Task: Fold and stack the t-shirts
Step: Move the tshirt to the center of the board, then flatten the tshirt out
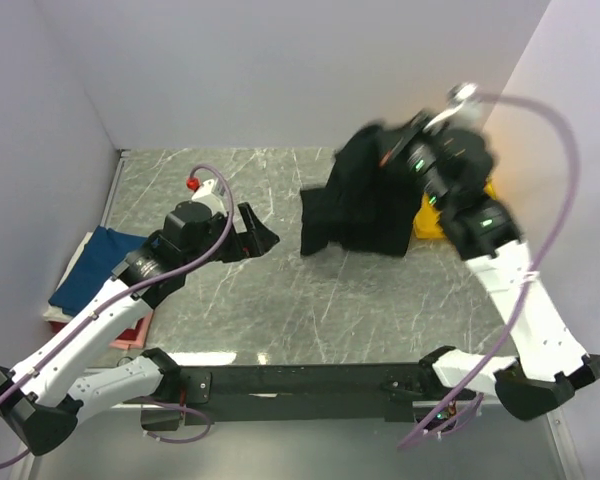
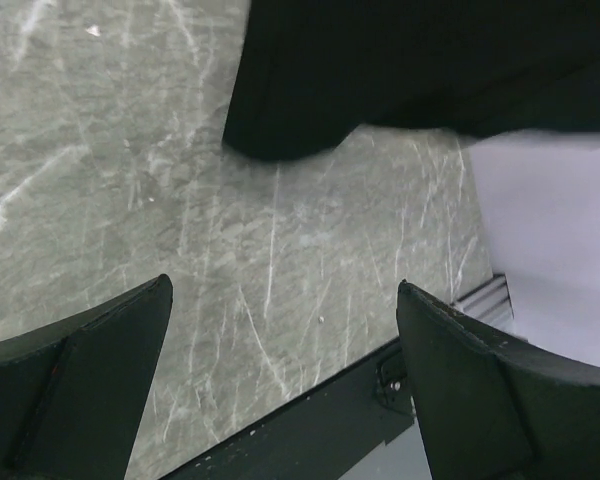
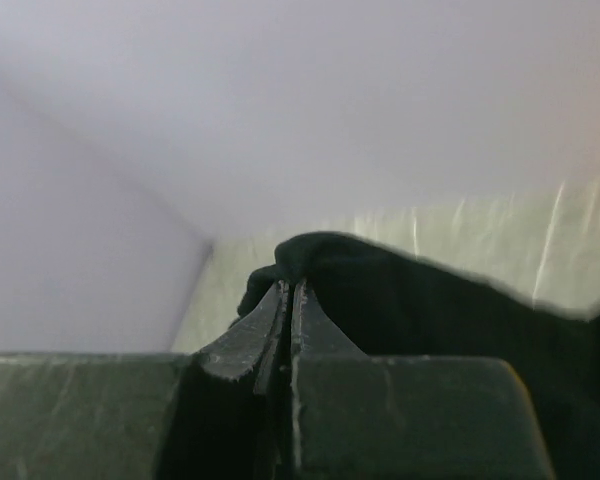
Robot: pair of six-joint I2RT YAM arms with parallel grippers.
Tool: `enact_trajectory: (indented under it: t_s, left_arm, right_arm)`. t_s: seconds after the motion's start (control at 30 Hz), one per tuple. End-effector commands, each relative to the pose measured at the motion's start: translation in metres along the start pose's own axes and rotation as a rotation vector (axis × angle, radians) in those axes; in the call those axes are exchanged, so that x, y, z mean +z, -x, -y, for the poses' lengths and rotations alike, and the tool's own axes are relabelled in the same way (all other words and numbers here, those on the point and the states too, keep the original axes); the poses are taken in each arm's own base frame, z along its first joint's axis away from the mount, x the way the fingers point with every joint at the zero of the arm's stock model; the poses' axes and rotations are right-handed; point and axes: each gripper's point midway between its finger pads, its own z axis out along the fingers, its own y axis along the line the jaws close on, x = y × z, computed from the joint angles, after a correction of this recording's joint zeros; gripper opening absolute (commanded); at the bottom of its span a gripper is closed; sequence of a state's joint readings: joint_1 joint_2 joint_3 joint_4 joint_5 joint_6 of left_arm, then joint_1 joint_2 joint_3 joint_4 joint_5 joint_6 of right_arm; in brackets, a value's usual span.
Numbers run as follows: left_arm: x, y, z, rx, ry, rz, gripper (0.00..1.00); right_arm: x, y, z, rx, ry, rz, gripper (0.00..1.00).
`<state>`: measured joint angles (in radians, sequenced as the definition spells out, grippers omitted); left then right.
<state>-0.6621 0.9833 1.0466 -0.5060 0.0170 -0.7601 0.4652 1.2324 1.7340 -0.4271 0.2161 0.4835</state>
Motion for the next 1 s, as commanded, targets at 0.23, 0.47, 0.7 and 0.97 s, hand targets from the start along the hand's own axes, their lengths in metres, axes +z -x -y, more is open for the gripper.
enact_trajectory:
  t_s: [0.23, 0.47, 0.7, 0.97]
  left_arm:
    - [0.028, -0.057, -0.059, -0.143, 0.107, -0.063, 0.94]
    - [0.061, -0.097, -0.07, -0.219, 0.078, -0.153, 0.87]
    - [0.093, -0.104, -0.054, -0.228, 0.051, -0.179, 0.79]
    - [0.133, -0.104, -0.042, -0.226, 0.062, -0.166, 0.79]
  right_arm:
    - [-0.1, -0.271, 0.106, 0.235, -0.098, -0.414, 0.03]
    - [-0.171, -0.338, 0.158, 0.336, -0.219, -0.549, 0.04]
    - [-0.181, -0.357, 0.171, 0.274, -0.293, -0.636, 0.04]
    - [-0.181, -0.341, 0.183, 0.179, -0.389, -0.622, 0.04]
